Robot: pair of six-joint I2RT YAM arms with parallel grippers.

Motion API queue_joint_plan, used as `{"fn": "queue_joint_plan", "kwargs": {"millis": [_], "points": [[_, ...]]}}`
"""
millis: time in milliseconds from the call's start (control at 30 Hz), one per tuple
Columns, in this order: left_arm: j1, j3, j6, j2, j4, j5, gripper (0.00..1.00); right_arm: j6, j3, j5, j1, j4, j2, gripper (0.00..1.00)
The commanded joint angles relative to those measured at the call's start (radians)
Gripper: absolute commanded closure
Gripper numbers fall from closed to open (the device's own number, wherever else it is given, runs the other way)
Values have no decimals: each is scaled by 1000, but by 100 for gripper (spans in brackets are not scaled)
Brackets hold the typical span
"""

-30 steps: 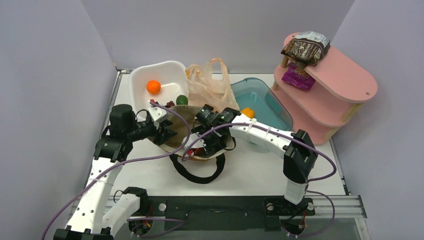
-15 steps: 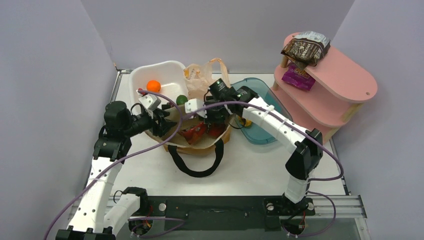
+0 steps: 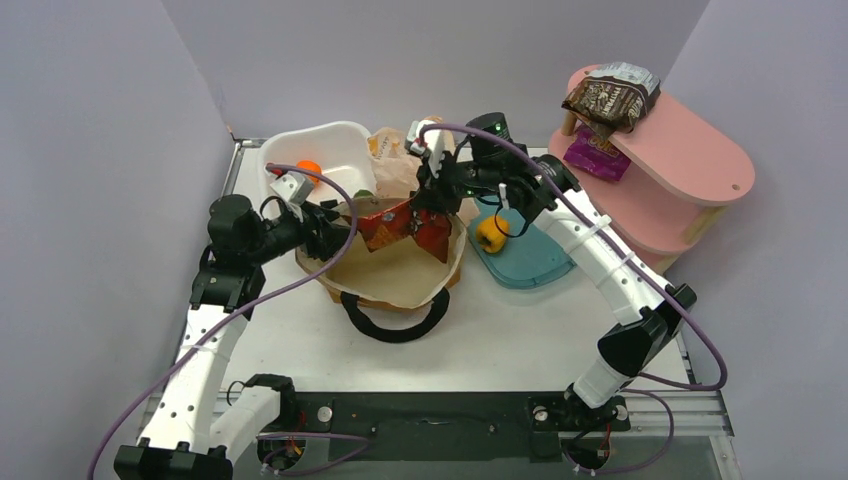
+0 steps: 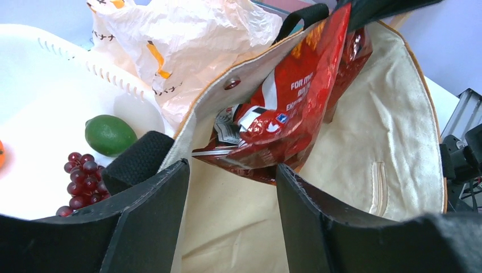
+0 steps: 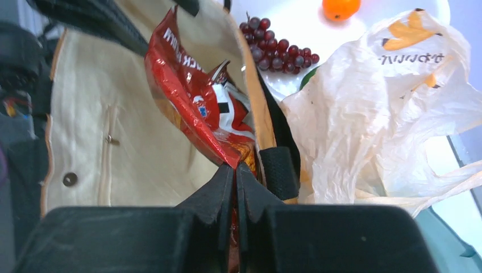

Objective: Untie the knot of the grocery bags and take out the mixed food

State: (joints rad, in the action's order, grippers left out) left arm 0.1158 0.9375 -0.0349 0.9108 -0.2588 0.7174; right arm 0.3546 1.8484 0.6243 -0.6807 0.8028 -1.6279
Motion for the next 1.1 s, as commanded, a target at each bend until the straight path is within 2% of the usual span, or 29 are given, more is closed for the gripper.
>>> {"fn": "queue_joint_plan", "kwargs": {"millis": [0,100,267,533,667,800,933,1067], "points": [[-14,14,-35,-2,77,4,44,-223,72,85,49,-156,41,100],[-40,18,-67,10,104,-12,44,-321,98,95,86,-205,53,100],[-87,19,-143,40,175,16,44,-384,99,67,134,-251,101,100],[-88,42,-35,93,127,114,44,-613,79,65,233,-425,172,100],[-85,80,22,91,146,243,43,-572,41,94,232,-445,205,100],[-74,136,150,77,136,363,43,-519,-4,135,229,-441,233,100],[-26,196,264,80,72,341,43,-497,-8,167,222,-420,245,100],[120,194,373,47,65,198,43,-471,-12,178,205,-396,252,100]]}}
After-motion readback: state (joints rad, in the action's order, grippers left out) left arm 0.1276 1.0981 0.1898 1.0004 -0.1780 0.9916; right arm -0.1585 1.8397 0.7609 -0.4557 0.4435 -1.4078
